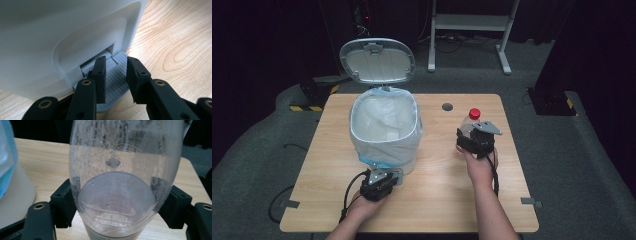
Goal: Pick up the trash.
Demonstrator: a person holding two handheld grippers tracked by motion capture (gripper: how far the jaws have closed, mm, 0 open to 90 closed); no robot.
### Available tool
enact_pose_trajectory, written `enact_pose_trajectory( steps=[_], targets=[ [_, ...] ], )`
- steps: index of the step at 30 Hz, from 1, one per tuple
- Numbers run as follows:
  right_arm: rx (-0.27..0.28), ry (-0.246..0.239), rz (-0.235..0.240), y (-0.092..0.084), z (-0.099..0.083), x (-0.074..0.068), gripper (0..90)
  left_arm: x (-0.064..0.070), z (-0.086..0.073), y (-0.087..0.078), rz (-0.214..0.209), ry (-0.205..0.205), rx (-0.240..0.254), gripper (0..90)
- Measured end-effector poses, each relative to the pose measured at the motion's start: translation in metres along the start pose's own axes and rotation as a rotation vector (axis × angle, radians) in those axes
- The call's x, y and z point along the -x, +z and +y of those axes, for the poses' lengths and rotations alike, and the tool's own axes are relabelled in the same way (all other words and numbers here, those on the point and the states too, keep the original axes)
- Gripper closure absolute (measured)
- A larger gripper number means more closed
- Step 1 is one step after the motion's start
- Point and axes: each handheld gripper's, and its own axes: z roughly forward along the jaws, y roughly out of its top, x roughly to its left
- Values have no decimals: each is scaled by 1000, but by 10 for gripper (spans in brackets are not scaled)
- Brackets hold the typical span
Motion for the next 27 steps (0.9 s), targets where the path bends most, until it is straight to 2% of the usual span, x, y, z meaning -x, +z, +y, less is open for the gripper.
enact_pose_trajectory(
  steps=[1,7,13,19,23,27],
  targets=[
    [14,-10,4,-6,0,-2,263,0,0,0,1,1,0,695],
    [30,-37,-2,-19,-2,-9,263,0,0,0,-3,-1,-1,695],
    [46,-45,-8,-32,-2,-17,265,0,0,0,-3,2,-2,695],
    [52,-65,-8,-38,-2,-27,265,0,0,0,-2,0,2,697],
    [57,-79,7,-41,-1,-32,265,0,0,0,-1,-2,2,697],
    [87,-58,32,-45,-1,-35,266,1,0,0,6,-1,2,697]
  ],
)
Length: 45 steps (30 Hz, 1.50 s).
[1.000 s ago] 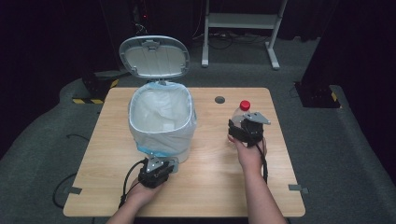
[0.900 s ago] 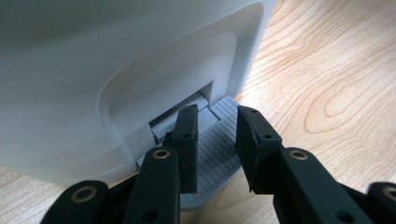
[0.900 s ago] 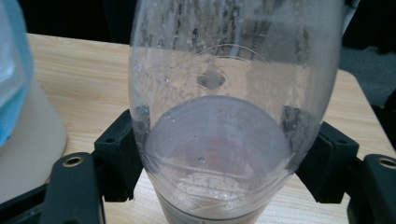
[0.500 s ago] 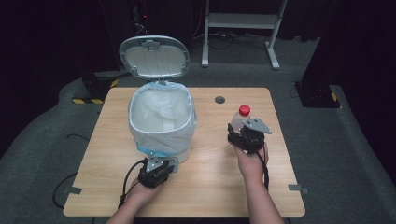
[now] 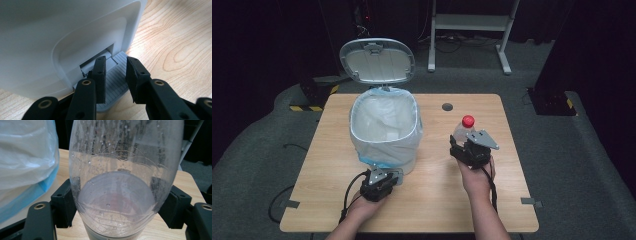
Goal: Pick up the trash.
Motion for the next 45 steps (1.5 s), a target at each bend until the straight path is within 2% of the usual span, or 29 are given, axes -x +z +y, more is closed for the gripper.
enact_pose_trajectory(
  steps=[2,5,14,21,22,30,38,45],
  targets=[
    [6,0,2,-1,0,0,266,0,0,0,0,0,0,697],
    [43,13,13,-7,1,-2,266,0,0,0,0,0,-1,697],
    [118,0,28,-24,11,-7,266,-1,0,0,-7,0,1,698],
    [185,-9,33,-46,28,-8,266,-1,0,0,-6,1,1,698],
    [210,-11,40,-53,33,-9,267,-1,0,0,-6,1,1,698],
    [272,-26,43,-68,52,-14,267,-1,0,0,-7,3,-3,698],
    [316,-34,52,-75,68,-19,267,-1,0,0,-8,5,-3,698],
    [350,-50,62,-79,92,-30,267,-1,0,0,-7,7,-5,697]
  ],
)
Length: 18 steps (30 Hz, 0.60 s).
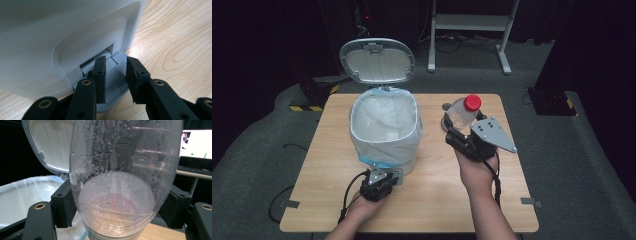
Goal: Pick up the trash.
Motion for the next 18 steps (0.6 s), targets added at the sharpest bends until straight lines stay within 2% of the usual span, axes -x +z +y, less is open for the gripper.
enact_pose_trajectory(
  steps=[6,10,13,18],
  targets=[
    [23,0,16,6,12,-6,267,0,0,0,-9,-9,-1,697],
    [45,3,28,12,17,-11,267,-1,0,0,-1,6,2,697],
    [50,4,37,15,20,-14,267,0,0,0,-8,-6,-4,697],
    [57,-3,48,21,26,-21,267,-1,0,0,1,-3,6,697]
  ],
)
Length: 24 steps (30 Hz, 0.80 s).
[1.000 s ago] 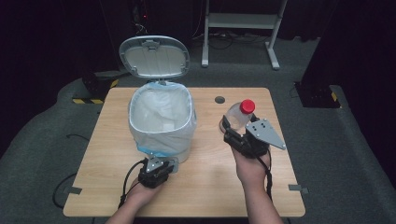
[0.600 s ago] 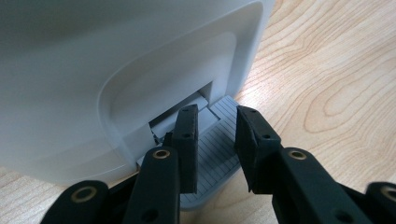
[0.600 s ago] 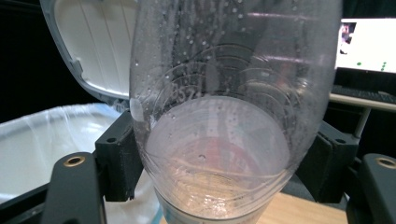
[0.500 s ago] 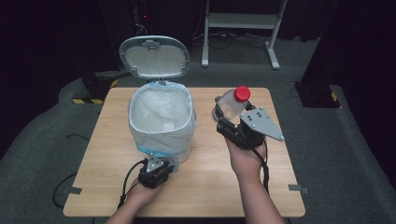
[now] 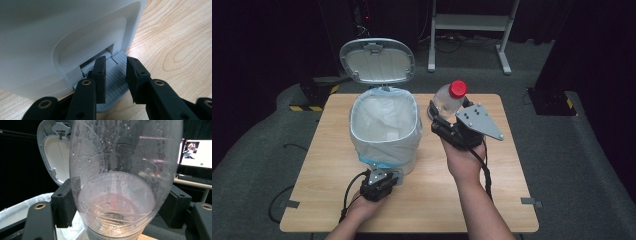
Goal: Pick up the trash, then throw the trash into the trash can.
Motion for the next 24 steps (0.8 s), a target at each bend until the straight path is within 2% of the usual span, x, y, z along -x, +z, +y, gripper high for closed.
enact_pose_trajectory(
  steps=[4,10,16,22,24],
  targets=[
    [22,2,5,3,7,-5,268,0,0,0,-3,-7,4,696],
    [39,7,27,9,15,-14,268,0,0,0,-1,5,0,696],
    [50,10,58,20,21,-29,268,0,0,0,-1,-1,2,696],
    [63,3,108,30,29,-47,268,0,0,0,1,2,2,696],
    [62,4,127,34,31,-55,268,1,0,0,-10,-9,-3,696]
  ],
)
